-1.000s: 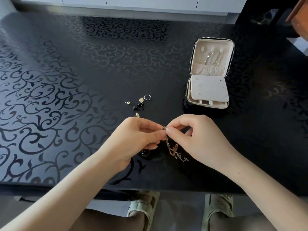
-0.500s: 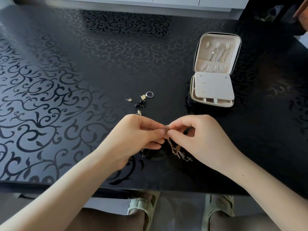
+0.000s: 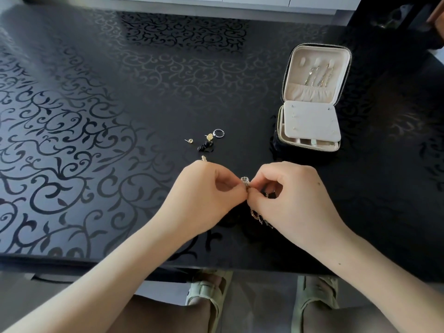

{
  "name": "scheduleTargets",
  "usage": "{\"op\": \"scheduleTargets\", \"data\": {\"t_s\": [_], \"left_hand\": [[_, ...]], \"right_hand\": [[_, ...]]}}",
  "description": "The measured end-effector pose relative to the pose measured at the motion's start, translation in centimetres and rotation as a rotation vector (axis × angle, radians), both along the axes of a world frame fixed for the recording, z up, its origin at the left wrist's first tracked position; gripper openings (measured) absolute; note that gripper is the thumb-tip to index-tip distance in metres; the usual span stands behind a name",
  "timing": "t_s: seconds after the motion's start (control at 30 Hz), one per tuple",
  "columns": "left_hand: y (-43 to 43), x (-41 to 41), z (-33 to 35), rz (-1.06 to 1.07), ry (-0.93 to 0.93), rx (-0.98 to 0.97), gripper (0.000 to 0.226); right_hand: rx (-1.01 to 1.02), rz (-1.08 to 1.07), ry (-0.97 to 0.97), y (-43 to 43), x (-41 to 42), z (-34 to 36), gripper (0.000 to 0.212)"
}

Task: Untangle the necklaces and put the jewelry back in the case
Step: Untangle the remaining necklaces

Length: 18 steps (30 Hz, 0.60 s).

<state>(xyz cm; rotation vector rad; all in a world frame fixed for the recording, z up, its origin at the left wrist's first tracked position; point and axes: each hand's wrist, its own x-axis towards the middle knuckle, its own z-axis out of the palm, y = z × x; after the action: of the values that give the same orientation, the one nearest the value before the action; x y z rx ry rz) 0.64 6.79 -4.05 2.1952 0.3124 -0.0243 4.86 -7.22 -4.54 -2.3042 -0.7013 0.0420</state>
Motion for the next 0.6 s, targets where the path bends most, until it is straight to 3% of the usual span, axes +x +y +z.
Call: {"op": "scheduleTargets", "data": {"t_s": [0.1, 0.37, 0.6], "left_hand": [[0.0, 0.0, -0.1, 0.011, -0.009, -0.028, 0.011], [0.2, 0.3, 0.0, 0.125, 0.14, -0.581, 0.016], [0.2, 0.5, -0.2, 0.086, 0.122, -0.512, 0.022]], "right_hand": [[0.109, -0.031, 0.169, 0.0, 0.2, 0.3, 0.014], [0.318, -0.147, 0.644, -0.4, 0.8, 0.8, 0.011], [0.26, -0.106, 0.735, -1.0, 1.3, 1.3, 0.01]]}}
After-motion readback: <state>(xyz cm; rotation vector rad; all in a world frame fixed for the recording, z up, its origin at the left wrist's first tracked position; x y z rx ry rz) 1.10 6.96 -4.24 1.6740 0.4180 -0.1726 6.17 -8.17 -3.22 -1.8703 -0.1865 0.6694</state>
